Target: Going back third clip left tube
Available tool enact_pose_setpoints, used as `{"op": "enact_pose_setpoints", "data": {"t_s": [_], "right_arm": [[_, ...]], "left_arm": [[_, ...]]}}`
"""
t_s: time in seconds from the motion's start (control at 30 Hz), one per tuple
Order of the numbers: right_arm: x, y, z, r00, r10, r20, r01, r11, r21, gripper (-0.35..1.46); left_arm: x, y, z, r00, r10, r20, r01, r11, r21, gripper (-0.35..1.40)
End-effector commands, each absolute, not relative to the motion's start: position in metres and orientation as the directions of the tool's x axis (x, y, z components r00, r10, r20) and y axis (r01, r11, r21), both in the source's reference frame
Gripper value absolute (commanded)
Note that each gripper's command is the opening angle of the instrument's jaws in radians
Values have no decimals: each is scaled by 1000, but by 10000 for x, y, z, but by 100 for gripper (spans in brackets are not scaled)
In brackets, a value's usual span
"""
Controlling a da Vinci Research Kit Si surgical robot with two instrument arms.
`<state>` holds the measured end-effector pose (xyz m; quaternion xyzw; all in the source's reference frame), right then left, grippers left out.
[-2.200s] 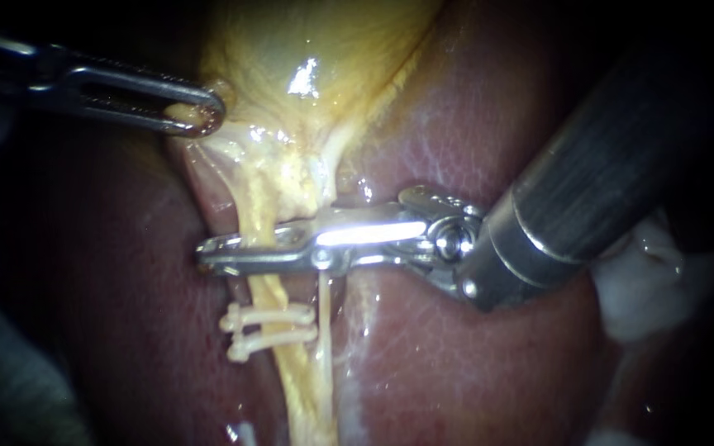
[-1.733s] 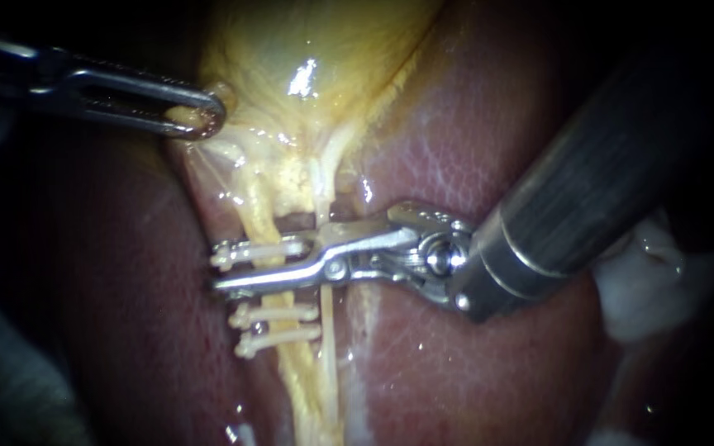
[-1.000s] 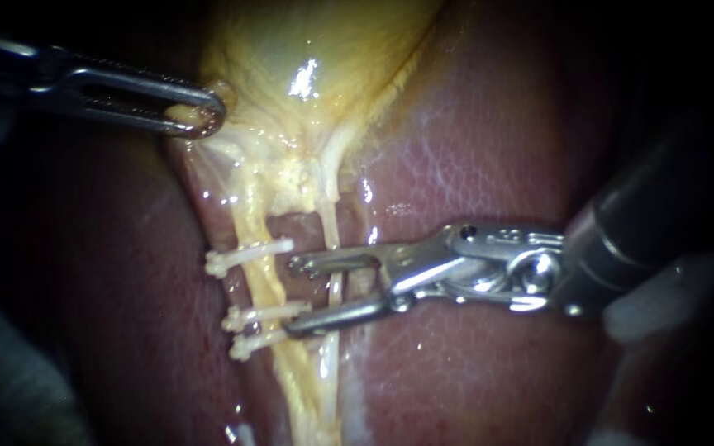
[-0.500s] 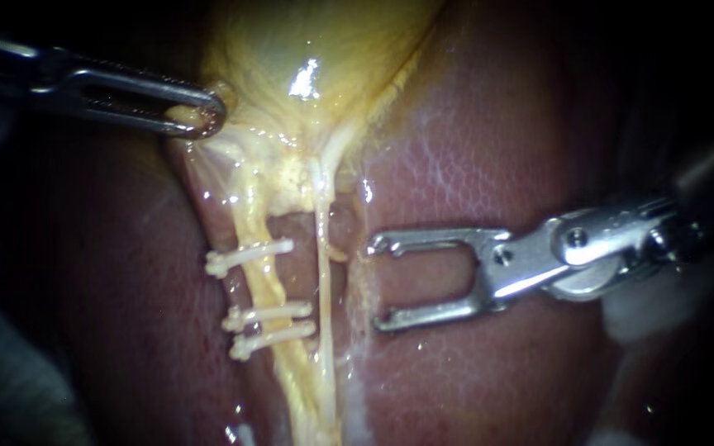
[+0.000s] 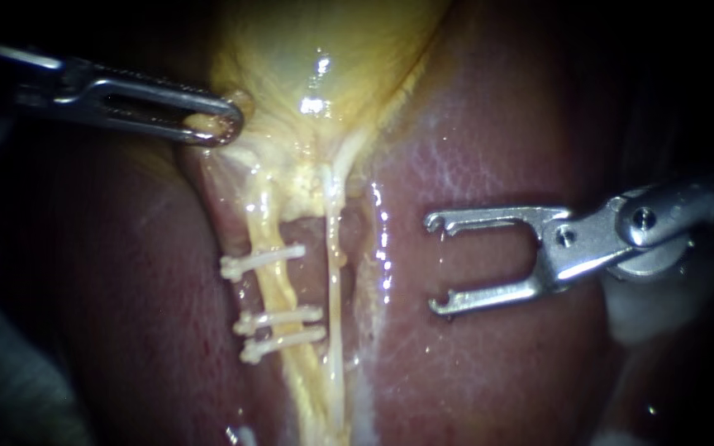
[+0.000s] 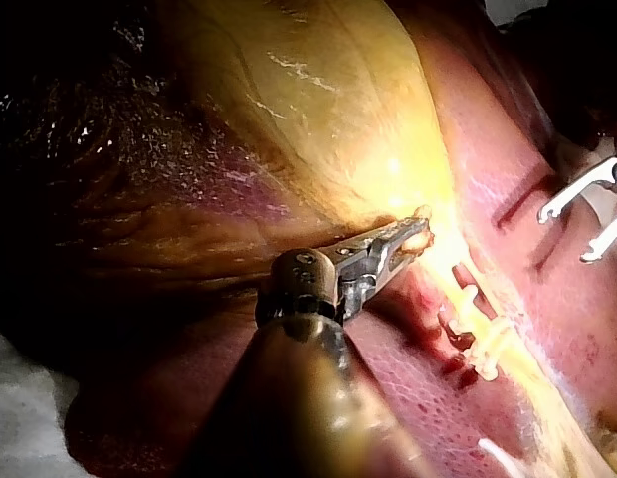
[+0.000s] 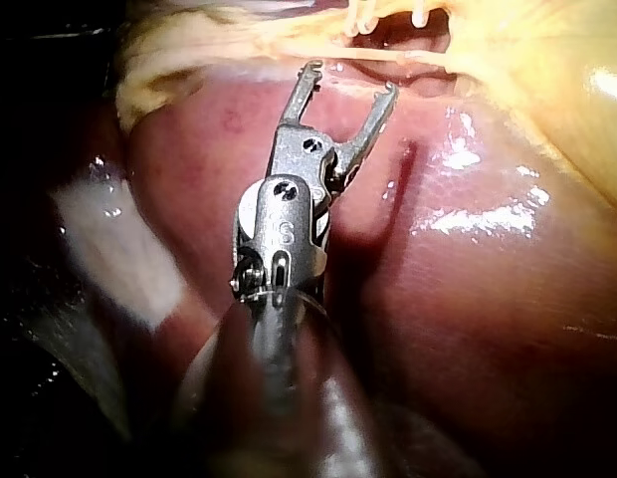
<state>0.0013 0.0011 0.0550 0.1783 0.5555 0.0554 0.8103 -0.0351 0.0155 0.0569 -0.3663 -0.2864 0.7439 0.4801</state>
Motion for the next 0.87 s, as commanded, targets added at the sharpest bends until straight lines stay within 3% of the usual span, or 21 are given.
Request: {"op": "enact_pose_setpoints", "data": {"t_s": [0.03, 0.43, 0.87], "right_arm": [[12, 11, 550, 378, 288, -880, 109, 930, 351, 50], [6, 12, 552, 378, 287, -880, 111, 930, 351, 50], [4, 12, 552, 378, 287, -880, 110, 930, 351, 50]], "left_arm": [[-355, 154, 572, -275, 923, -269, -513, -377, -771, -35], [-390, 143, 601, -276, 923, -268, -620, -384, -684, -35], [-389, 137, 603, -288, 921, -262, -636, -389, -666, -35]]}}
